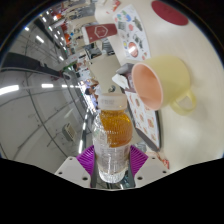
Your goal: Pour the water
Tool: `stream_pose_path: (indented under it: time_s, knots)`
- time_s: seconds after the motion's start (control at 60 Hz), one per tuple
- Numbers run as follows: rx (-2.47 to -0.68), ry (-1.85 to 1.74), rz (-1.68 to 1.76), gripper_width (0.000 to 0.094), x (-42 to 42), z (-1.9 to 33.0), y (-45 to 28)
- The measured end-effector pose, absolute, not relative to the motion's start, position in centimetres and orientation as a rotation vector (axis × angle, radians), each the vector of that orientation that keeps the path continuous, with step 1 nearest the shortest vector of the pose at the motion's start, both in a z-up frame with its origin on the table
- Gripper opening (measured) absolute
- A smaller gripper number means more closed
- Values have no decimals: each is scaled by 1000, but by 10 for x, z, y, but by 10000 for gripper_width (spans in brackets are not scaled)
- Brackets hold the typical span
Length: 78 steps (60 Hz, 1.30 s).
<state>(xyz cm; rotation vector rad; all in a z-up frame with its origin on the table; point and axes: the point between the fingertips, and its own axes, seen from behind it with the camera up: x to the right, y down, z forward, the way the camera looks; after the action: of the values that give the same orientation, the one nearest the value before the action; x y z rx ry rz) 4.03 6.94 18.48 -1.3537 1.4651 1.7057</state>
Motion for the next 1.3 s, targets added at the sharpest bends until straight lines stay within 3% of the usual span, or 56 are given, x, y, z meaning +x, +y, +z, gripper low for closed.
stream_pose_path:
  time_s: [0.233,0.4,0.5,0.583,0.667,0.867,0.967,1.133,1.3]
  knots:
    - [-1637,910,1199,427,89,250,64]
    - [-1671,559,717,428,171,302,46]
    - [-1687,404,447,427,220,301,36]
    - [-1722,290,232,427,254,283,29]
    - [-1791,214,86,426,282,243,16]
    - [-1930,129,-39,429,308,137,-4]
    - [-1974,125,-43,430,311,103,-13]
    - [-2017,104,-65,441,317,62,-24]
    - [-1977,114,-65,475,315,62,-26]
